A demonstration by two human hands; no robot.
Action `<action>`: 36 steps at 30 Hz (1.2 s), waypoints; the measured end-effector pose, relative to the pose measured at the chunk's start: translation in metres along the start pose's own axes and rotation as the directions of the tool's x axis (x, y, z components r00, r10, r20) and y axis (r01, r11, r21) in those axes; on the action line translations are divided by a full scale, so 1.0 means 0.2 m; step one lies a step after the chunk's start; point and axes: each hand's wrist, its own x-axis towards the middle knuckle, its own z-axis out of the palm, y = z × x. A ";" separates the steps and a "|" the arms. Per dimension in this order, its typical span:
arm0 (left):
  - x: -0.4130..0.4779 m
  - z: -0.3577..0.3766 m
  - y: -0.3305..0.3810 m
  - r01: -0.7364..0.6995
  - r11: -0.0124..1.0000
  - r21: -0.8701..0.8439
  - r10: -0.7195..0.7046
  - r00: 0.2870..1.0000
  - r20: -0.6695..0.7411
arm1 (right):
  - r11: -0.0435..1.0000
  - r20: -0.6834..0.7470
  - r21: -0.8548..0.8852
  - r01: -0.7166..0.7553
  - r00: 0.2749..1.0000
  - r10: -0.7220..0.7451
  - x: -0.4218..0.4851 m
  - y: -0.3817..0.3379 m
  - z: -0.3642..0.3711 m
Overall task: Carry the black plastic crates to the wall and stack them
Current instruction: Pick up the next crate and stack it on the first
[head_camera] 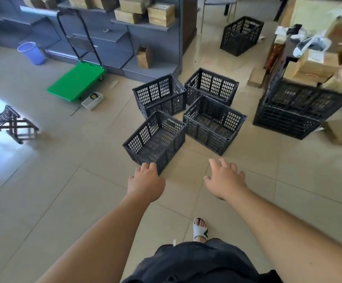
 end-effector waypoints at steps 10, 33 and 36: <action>0.76 -0.38 0.22 0.088 0.989 -0.122 -0.090 0.996 -0.015 | 0.994 0.014 -0.069 0.091 0.996 -0.090 0.87 -0.13 -0.51; 2.39 -0.87 -0.13 0.383 0.864 -0.326 -0.358 0.924 0.138 | 0.971 0.170 -0.128 0.202 0.969 -0.179 2.67 -0.88 -1.09; 2.54 -0.84 -0.17 0.501 0.767 -0.400 -0.474 0.863 0.173 | 0.969 0.246 -0.078 0.234 0.946 -0.208 2.95 -0.99 -1.07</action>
